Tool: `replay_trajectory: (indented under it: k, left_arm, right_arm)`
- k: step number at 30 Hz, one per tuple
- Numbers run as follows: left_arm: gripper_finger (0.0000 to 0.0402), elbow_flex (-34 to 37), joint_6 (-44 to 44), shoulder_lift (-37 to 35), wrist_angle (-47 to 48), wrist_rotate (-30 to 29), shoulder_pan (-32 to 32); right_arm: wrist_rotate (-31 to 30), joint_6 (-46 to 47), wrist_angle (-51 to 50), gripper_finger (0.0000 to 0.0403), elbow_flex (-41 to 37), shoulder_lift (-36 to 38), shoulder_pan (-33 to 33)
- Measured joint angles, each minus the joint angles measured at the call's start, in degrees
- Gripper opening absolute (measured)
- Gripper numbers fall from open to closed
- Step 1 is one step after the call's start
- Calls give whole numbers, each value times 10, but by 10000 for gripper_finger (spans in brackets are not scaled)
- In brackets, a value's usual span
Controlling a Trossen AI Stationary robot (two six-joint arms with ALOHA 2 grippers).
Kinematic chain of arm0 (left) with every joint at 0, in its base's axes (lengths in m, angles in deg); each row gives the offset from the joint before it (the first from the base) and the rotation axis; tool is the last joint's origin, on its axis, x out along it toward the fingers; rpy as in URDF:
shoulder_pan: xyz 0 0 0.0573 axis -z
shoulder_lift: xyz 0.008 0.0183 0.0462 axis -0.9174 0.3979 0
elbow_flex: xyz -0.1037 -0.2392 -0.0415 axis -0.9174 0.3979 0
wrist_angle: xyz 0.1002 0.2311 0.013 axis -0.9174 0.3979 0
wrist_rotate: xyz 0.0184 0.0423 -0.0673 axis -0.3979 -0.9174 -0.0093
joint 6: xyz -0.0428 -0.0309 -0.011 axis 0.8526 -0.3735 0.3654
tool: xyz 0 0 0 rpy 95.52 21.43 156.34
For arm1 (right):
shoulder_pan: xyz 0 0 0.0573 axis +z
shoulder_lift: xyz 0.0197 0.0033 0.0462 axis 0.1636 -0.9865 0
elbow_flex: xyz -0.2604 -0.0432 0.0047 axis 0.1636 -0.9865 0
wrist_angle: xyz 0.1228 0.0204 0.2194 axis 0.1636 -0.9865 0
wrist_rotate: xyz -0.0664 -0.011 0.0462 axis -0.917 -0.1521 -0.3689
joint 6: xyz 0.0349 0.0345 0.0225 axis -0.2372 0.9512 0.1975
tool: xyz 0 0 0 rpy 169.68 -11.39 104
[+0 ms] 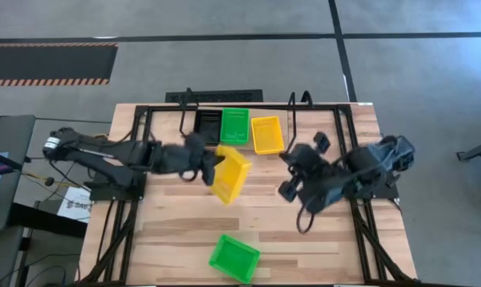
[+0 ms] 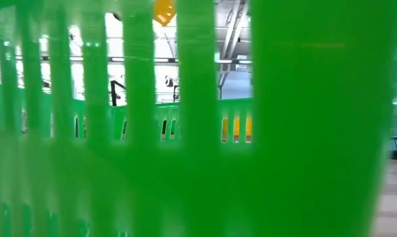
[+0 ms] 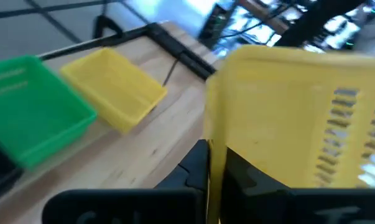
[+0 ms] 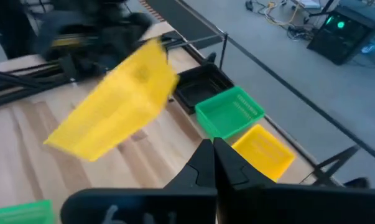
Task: Stack baskets on shelf by color
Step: Stack the yellow bin on top of the yellow bin
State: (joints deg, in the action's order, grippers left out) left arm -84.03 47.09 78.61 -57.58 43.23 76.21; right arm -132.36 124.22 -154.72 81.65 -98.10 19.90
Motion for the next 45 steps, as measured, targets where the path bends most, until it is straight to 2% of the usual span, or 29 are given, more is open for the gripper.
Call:
replay_trajectory:
  k: [3,6,12,18,20,22,29,32,39,45]
  left_arm:
    - [0,0,-35,11,-26,73,-58]
    - [0,0,-47,33,-14,131,-104]
    - [0,0,-62,101,-42,217,-140]
    - [0,1,-48,156,-195,271,-164]
    - [0,0,-28,168,-243,269,-181]
    - [0,-15,-13,181,-252,258,-198]
    - [0,-134,-14,263,-239,191,-230]
    - [0,-211,-13,312,-166,159,-230]
    - [0,-380,42,433,94,65,-226]
    - [0,-451,95,481,179,20,-230]
  right_arm:
    - [-23,47,-3,1,-1,-10,31]
    - [-70,66,-3,1,0,-9,64]
    - [-159,46,-3,1,0,53,114]
    - [-177,-26,-3,0,0,137,131]
    - [-177,-42,-3,0,0,163,130]
    - [-177,-61,-3,0,1,183,130]
    - [-163,-138,-3,0,1,212,130]
    - [-157,-162,-3,0,1,213,130]
    - [-126,-196,-3,0,0,211,130]
    - [-97,-227,-3,0,0,210,129]
